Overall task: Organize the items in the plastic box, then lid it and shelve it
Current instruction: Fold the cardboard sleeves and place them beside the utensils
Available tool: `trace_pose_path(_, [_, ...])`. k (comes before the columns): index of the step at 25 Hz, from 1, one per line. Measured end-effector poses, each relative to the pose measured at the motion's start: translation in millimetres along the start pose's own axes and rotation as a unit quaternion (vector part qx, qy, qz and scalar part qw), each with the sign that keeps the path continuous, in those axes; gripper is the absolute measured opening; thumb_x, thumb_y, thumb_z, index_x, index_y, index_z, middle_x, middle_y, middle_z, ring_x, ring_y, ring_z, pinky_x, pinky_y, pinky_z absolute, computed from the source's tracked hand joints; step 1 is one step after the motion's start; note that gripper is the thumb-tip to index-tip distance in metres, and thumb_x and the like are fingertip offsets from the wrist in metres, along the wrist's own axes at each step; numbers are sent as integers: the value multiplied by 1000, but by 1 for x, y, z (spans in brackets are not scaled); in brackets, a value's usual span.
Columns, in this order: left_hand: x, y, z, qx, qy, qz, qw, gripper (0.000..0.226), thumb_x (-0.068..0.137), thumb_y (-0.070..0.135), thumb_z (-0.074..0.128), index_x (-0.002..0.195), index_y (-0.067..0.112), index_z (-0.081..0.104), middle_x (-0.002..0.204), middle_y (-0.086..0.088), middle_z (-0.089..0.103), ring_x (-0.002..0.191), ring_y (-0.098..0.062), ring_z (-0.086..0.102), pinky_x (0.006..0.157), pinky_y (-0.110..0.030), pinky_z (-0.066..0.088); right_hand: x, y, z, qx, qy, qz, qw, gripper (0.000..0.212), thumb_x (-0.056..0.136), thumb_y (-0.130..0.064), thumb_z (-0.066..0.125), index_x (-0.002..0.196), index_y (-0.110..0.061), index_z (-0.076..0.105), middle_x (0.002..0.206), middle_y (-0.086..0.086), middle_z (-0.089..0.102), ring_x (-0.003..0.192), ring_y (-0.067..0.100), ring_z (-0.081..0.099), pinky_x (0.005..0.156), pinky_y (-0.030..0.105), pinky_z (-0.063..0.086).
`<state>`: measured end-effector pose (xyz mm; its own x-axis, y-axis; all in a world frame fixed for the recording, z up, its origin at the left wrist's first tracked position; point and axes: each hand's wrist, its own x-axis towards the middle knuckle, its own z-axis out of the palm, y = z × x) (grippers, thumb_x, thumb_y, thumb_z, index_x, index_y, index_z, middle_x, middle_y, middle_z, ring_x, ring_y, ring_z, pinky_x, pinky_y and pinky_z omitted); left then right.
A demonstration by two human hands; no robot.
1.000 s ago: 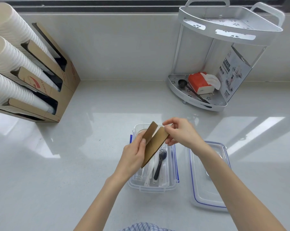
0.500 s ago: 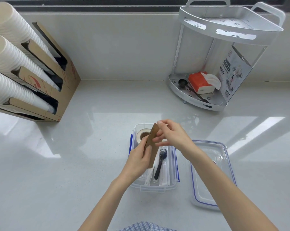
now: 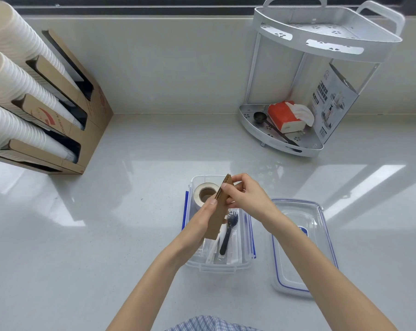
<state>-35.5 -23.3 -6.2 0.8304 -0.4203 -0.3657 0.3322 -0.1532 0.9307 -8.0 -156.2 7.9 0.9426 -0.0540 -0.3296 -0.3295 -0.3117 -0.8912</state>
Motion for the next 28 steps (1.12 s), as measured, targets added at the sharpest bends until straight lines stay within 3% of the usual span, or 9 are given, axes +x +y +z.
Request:
trace_pose_path(2, [-1, 1, 1, -10, -3, -1, 1000, 42, 96, 37, 20, 128, 26, 44, 104, 10, 58, 82, 3, 56, 66, -5, 45, -1, 0, -1, 4, 4, 3, 1000, 31, 87, -27, 56, 112, -11, 48, 79, 2, 57, 71, 13, 64, 91, 46, 53])
trace_pose_path(5, [5, 1, 7, 35, 19, 15, 999, 39, 95, 38, 27, 132, 31, 37, 118, 11, 54, 106, -2, 51, 92, -18, 36, -6, 1, 2, -4, -9, 16, 1000, 49, 85, -33, 59, 124, -15, 36, 83, -4, 57, 77, 16, 65, 90, 42, 54])
trace_pose_path(9, [13, -11, 10, 95, 55, 15, 994, 49, 77, 53, 50, 123, 49, 34, 129, 2, 49, 121, -14, 47, 104, -36, 39, -10, 5, 0, -87, 24, 9, 996, 29, 89, -23, 51, 115, -12, 48, 89, 0, 60, 73, 15, 57, 58, 17, 47])
trace_pose_path(11, [13, -14, 10, 113, 32, 8, 993, 50, 83, 41, 53, 129, 41, 34, 131, 0, 46, 117, -14, 48, 97, -31, 45, -9, 8, -5, -148, 37, -2, 988, 23, 88, -19, 49, 108, -11, 55, 91, 4, 59, 79, 19, 55, 57, 20, 45])
trace_pose_path(14, [15, -17, 10, 176, 18, 13, 984, 41, 89, 29, 48, 129, 26, 40, 134, 0, 45, 115, -11, 47, 91, -22, 41, -7, 12, -12, -221, 47, -10, 974, 10, 85, -16, 49, 93, -10, 50, 84, 5, 55, 83, 27, 55, 71, 35, 49])
trace_pose_path(17, [20, -23, 9, 364, 8, 44, 930, 31, 92, 25, 42, 119, 16, 54, 128, -2, 54, 118, -16, 48, 99, -28, 38, -7, 15, -17, -287, 36, -14, 957, 25, 84, -12, 48, 108, -6, 45, 90, 10, 52, 90, 34, 55, 77, 47, 52])
trace_pose_path(22, [29, -43, 17, 627, -97, 120, 764, 38, 91, 17, 37, 127, 20, 48, 138, 5, 49, 124, -24, 35, 105, -37, 21, -7, 18, -18, -346, 14, -6, 938, 43, 83, -11, 47, 125, -6, 40, 109, 18, 57, 98, 36, 55, 79, 45, 51])
trace_pose_path(25, [32, -49, 16, 662, -131, 137, 726, 40, 91, 18, 34, 129, 25, 45, 143, 10, 41, 126, -28, 28, 108, -44, 13, -3, 21, -13, -365, -2, 0, 931, 52, 83, -9, 48, 133, -8, 34, 118, 19, 53, 107, 37, 52, 86, 45, 49])
trace_pose_path(28, [35, -51, 11, 671, -131, 124, 720, 38, 91, 22, 34, 126, 29, 48, 146, 10, 35, 130, -29, 23, 112, -48, 6, -3, 27, -11, -372, -8, 4, 928, 68, 83, -7, 49, 143, -13, 18, 125, 19, 51, 116, 38, 48, 93, 43, 43])
